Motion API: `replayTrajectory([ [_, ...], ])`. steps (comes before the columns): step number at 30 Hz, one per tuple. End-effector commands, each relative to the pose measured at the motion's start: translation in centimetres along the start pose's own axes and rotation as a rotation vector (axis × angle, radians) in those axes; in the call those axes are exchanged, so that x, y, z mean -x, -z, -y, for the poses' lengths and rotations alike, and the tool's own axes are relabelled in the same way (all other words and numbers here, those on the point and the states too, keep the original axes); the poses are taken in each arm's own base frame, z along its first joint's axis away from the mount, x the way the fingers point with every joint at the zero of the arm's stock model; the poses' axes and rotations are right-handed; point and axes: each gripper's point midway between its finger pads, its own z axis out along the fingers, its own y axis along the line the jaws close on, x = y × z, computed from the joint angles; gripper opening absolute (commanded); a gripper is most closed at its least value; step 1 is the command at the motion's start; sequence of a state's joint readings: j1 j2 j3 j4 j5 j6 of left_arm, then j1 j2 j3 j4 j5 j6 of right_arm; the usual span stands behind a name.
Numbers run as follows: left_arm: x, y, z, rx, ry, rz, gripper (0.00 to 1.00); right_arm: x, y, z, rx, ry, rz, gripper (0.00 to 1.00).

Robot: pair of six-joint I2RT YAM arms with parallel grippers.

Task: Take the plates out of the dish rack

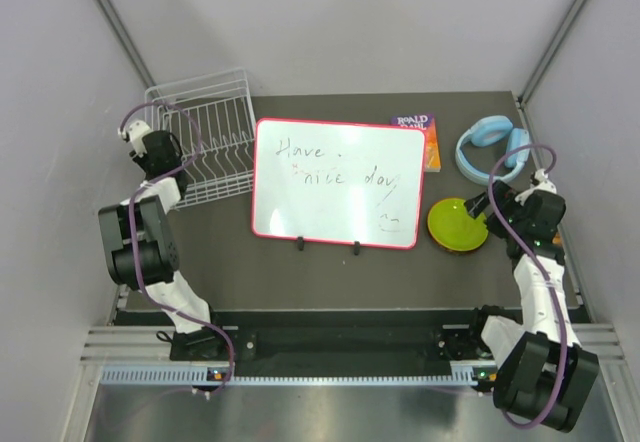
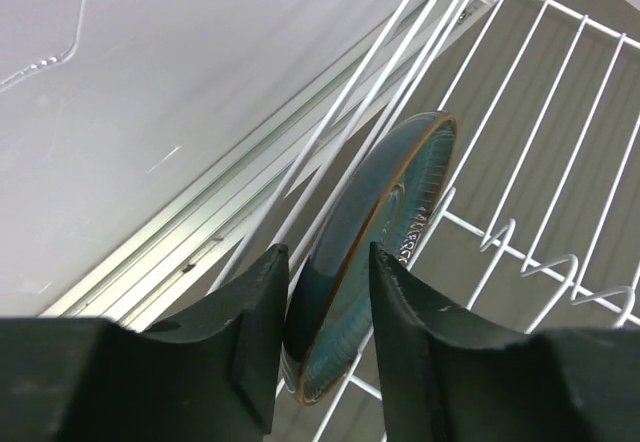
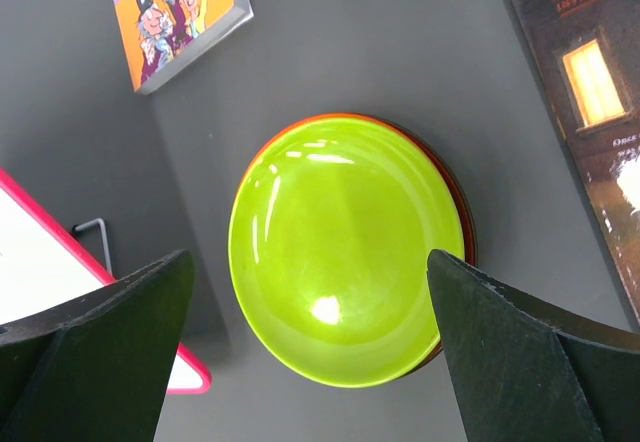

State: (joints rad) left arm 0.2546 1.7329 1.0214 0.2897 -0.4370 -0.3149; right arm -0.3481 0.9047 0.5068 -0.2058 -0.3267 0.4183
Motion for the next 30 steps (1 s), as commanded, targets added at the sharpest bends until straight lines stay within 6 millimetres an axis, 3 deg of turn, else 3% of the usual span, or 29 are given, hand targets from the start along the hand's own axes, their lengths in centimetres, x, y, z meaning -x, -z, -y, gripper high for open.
replayTrajectory([
  [1, 2.0, -0.6, 0.9, -0.027, 0.027, 0.064, 0.36, 0.4, 0.0, -0.2, 0.027, 0.025, 0.027, 1.0],
  [5, 1.6, -0.7, 0.9, -0.025, 0.017, 0.054, 0.28, 0.2, 0.1, -0.2, 0.026, 0.023, 0.023, 1.0],
  [6, 1.6, -0.8, 1.1, -0.031, 0.018, 0.053, 0.16, 0.1, 0.1, -0.2, 0.027, 0.021, 0.02, 1.0],
  [9, 1.0, -1.0, 1.3, -0.045, 0.007, 0.041, 0.0, 0.2, 0.2, -0.3, 0.033, 0.023, 0.022, 1.0],
  [14, 1.3, -0.5, 2.1, -0.07, -0.021, 0.052, 0.0, 0.2, 0.3, -0.4, 0.033, 0.026, 0.022, 1.0],
  [18, 2.6, 0.7, 3.1, -0.07, -0.076, 0.103, 0.0, 0.1, 0.4, -0.4, 0.033, 0.026, 0.023, 1.0],
  [20, 3.6, 1.9, 4.0, -0.063, -0.143, 0.147, 0.0, 0.0, 0.5, -0.4, 0.032, 0.026, 0.02, 1.0],
  [24, 5.9, 4.6, 3.5, 0.034, -0.25, 0.255, 0.0, 0.1, 0.7, -0.5, 0.037, 0.028, 0.029, 1.0],
  [30, 8.4, 7.3, 3.0, 0.095, -0.228, 0.332, 0.0, 0.1, 1.0, -0.8, 0.047, 0.029, 0.032, 1.0],
])
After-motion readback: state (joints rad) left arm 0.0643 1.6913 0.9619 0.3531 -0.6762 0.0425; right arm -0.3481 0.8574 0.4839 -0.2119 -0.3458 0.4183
